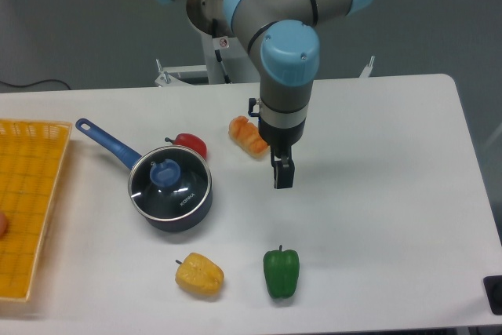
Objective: Open the lid
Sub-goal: 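Move the open gripper over to the blue knob of the glass lid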
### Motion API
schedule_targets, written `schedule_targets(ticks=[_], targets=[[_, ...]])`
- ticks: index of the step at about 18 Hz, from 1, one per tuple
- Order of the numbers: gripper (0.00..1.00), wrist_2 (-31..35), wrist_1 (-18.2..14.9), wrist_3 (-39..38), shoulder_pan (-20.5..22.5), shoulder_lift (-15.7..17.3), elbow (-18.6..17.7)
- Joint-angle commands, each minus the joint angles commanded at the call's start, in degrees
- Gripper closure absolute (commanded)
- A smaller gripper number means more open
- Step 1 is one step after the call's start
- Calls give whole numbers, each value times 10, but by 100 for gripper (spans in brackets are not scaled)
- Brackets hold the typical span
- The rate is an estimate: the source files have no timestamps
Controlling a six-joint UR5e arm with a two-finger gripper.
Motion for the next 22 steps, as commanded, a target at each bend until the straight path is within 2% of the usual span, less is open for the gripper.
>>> schedule_targets(ticks=[2, 7, 10, 13, 16, 19, 22], targets=[[0, -3, 9, -46, -12, -1, -8], [0, 9, 18, -86, -45, -5, -1], [0, 11, 18, -161, -53, -8, -3], [0, 10, 18, -271, -74, -8, -3], [0, 9, 19, -277, -93, -9, 4], [0, 14, 14, -274, -127, -25, 30], [0, 41, 12, -261, -156, -34, 34]])
